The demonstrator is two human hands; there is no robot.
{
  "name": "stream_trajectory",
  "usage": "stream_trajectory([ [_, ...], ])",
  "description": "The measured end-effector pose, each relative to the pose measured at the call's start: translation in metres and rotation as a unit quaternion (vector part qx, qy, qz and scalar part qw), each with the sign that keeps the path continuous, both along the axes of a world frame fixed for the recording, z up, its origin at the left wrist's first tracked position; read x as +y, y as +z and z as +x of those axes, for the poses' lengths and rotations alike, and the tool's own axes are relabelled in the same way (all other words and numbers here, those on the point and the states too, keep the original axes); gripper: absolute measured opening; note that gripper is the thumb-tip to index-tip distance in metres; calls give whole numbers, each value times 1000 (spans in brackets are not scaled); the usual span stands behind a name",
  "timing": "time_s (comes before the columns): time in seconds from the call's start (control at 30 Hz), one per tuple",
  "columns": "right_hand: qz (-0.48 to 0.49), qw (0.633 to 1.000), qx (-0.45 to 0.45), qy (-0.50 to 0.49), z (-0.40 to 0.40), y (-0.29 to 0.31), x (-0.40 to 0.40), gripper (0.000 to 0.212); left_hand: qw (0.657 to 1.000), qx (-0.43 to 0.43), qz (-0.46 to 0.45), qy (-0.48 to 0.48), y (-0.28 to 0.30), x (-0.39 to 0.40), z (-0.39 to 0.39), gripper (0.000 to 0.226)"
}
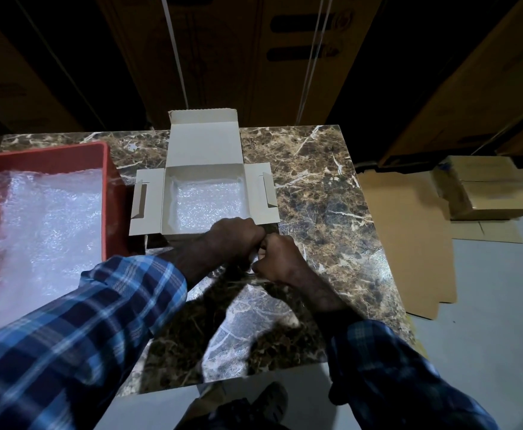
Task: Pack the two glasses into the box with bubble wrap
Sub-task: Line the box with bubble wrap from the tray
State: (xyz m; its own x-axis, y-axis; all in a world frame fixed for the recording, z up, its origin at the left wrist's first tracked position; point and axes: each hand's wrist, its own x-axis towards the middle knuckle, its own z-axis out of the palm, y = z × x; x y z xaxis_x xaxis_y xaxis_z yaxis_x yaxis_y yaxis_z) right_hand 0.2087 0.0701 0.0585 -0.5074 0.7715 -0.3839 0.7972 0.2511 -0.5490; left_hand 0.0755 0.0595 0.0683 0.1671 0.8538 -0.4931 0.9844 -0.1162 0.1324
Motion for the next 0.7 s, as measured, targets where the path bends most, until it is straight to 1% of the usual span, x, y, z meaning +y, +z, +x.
stream_trajectory([
  [0.03,-5,1000,-2,-2,1,1,0,24,1000,0,-5,0,0,0,0,41],
  [0.07,-14,1000,-2,-7,1,1,1,24,1000,-4,-9,1,0,0,0,42],
  [0.17,-37,999,19,-17,1,2,1,8,999,-20,-39,15,2,4,-5,44],
  [0.2,-41,999,28,-18,1,2,0,7,998,-22,-57,15,3,5,-7,41],
  [0.3,-28,998,63,-9,9,-3,-10,16,995,-20,-101,16,10,8,-7,33],
  [0.33,-27,997,78,-10,12,-6,-13,15,993,-18,-113,19,13,9,-6,32],
  [0.4,-34,993,109,-23,17,-10,-18,4,992,-13,-124,32,19,11,-5,29],
  [0.43,-29,992,120,-26,19,-12,-20,3,991,-13,-125,42,21,13,-4,28],
  [0.53,-9,990,141,-31,20,-11,-23,5,989,-29,-131,63,22,14,-4,29],
  [0.63,-71,976,192,-69,20,-6,-22,21,985,-56,-137,87,17,12,-10,23],
  [0.7,-75,975,199,-70,21,-4,-20,26,982,-74,-129,112,11,10,-13,13],
])
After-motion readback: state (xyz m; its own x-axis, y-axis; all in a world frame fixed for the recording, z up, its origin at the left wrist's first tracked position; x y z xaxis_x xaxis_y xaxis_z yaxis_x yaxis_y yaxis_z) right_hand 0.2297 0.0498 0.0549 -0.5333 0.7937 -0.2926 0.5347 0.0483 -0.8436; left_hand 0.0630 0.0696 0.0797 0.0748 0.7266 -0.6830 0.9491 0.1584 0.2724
